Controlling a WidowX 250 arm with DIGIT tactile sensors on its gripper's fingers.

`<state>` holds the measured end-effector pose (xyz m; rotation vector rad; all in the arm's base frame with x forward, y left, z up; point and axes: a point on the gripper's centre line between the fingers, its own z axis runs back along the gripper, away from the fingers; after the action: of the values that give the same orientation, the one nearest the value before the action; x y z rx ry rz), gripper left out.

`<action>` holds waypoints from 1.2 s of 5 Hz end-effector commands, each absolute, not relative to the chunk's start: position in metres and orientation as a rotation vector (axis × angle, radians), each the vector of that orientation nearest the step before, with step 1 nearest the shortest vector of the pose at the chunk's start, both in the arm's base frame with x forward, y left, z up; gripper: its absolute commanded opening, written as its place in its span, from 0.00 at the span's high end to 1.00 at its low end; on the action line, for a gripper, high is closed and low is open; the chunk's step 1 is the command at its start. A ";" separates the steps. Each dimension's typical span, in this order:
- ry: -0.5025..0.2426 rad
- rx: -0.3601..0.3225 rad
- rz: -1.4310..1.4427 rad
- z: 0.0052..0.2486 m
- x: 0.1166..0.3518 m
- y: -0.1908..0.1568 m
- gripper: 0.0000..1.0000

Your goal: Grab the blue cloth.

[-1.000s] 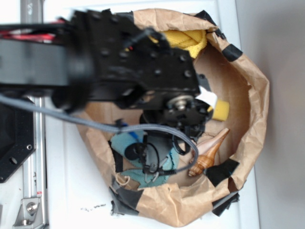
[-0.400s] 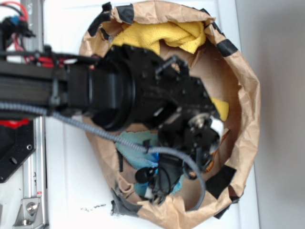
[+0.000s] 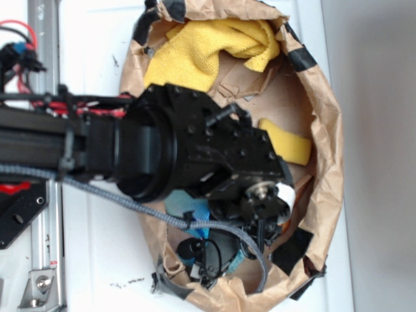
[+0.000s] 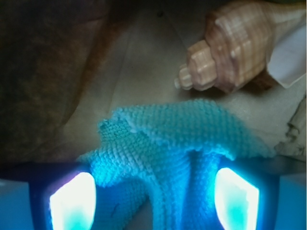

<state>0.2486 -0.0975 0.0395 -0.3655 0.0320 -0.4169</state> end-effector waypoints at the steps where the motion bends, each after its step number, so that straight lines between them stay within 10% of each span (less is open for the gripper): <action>1: 0.038 -0.300 -0.415 0.035 0.233 -0.102 1.00; 5: -0.004 -0.219 -0.314 0.049 0.245 -0.065 1.00; 6: 0.003 -0.084 -0.258 0.065 0.247 -0.044 1.00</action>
<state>0.2442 -0.0384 0.0484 -0.0934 0.0769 -0.2676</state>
